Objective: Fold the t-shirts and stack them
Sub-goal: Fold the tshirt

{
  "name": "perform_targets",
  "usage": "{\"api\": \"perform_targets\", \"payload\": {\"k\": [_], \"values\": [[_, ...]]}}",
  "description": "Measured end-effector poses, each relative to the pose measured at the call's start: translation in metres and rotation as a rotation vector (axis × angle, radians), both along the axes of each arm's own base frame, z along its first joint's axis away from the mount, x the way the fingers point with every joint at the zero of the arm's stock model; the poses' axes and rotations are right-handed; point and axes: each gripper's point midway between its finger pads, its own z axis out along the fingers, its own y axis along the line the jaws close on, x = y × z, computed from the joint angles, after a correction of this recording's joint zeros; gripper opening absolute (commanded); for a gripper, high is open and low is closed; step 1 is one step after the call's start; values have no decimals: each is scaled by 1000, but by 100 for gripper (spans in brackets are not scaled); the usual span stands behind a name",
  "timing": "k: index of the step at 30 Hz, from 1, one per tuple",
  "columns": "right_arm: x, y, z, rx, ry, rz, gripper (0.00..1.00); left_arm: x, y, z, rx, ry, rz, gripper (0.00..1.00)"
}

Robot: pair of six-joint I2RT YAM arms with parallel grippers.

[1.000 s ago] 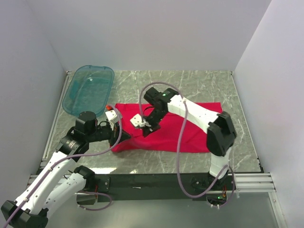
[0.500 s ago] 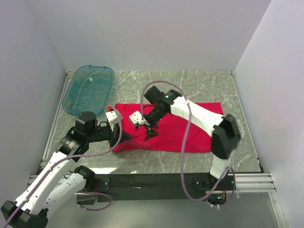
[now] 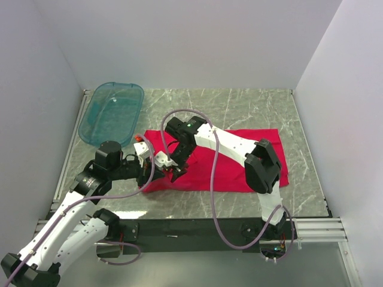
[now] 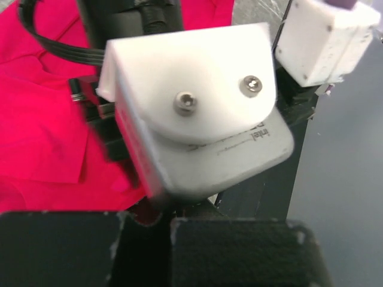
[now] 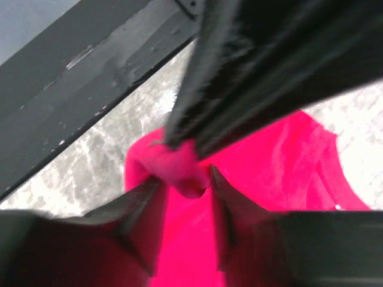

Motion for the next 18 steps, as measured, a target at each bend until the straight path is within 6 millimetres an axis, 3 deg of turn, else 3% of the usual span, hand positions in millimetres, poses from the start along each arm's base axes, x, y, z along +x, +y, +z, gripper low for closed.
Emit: {"api": "perform_targets", "payload": {"k": [7, 8, 18], "values": [[-6, -15, -1, -35, -11, -13, 16, 5, 3, -2, 16, -14, 26, 1], [-6, -16, 0, -38, -15, -19, 0, 5, 3, -1, 17, -18, 30, 1], [-1, -32, 18, -34, -66, -155, 0, 18, 13, -1, 46, -58, 125, 1]]}}
